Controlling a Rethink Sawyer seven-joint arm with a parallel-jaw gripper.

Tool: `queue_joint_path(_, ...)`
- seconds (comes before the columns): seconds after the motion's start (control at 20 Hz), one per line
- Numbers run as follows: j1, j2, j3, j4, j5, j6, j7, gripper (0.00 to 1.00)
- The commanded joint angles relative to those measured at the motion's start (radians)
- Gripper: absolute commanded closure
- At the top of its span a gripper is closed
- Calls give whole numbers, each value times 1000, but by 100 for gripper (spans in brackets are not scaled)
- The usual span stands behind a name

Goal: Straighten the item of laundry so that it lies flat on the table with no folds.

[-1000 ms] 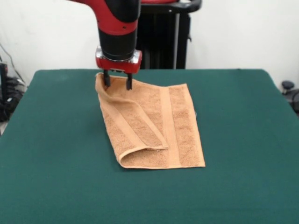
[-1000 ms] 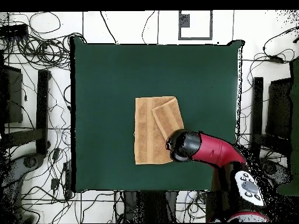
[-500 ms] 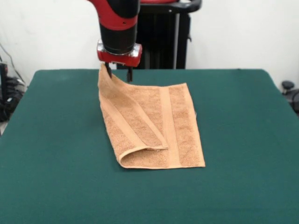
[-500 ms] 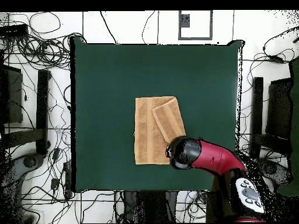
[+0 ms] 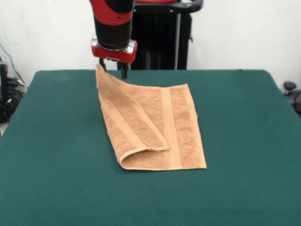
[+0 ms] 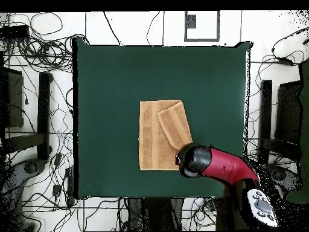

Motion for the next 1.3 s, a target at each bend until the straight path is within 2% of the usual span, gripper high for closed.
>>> queue_joint_path(0.05, 36, -19, 22, 53, -11, -42, 147, 0)
queue_joint_path(0.65, 107, -63, -61, 76, 3, -53, 235, 0)
queue_joint_path(1.0, 62, -2, -26, 23, -1, -96, 160, 0)
queue_joint_path(1.3, 68, 11, -25, -25, -1, -78, 151, 0)
